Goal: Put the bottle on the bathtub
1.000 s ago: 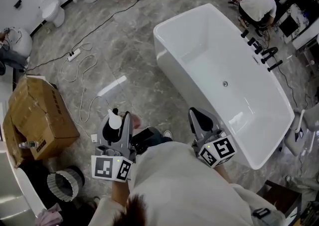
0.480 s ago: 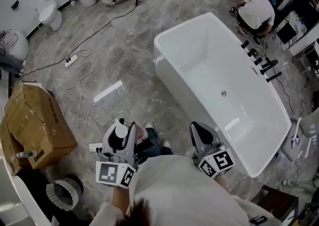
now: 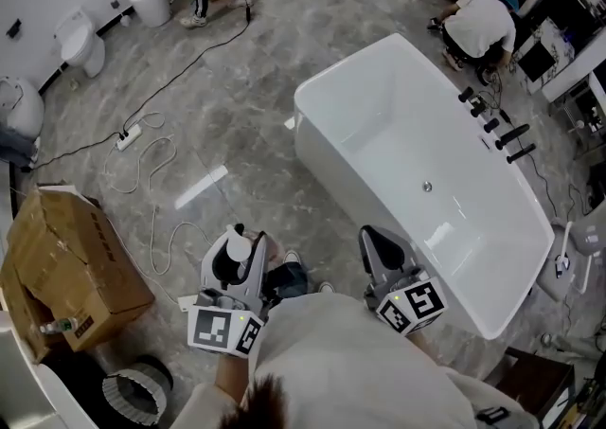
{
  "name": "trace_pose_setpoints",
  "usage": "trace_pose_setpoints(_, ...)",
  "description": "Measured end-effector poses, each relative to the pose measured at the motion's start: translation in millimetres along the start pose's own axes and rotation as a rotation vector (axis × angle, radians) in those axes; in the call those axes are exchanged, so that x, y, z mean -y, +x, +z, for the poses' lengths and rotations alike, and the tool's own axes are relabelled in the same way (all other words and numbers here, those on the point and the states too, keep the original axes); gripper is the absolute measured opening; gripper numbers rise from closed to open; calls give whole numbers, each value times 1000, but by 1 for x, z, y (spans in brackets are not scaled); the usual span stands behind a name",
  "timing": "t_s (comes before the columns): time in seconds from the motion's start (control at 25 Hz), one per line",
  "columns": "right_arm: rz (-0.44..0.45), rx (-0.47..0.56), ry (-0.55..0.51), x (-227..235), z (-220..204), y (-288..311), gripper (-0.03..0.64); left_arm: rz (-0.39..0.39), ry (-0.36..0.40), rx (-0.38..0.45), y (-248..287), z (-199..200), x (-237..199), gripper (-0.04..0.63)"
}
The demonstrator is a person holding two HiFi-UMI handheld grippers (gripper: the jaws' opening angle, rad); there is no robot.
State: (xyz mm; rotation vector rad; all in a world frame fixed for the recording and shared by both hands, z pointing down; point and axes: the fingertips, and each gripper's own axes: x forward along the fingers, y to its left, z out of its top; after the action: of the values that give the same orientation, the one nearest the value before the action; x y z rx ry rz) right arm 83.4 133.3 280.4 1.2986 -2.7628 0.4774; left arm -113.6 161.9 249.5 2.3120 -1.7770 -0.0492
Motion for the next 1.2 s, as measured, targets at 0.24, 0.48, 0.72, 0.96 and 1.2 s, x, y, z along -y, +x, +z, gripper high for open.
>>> trace_pose_setpoints(0.24,-18,2,-8,-13,4,37,-2,-34,4,-4,17,8,-32,202)
trace_pose_setpoints(0.48,-30,8,1,-23,1,58,-2,-60,8,-5,23,12,-52,202)
trace_pose_setpoints(0.72,-24,-3,-16,-27,6,63,-2,-54,1,-13,27,12,-59,202)
trace_pose_setpoints(0.96,-28,-23,-4,-15,6,73,-2,-32,-15,-27,37,10,-65,202)
trace_pose_setpoints(1.2,-10,-45,1,4,9,93,-2,5,-25,-44,60,8,-72,202)
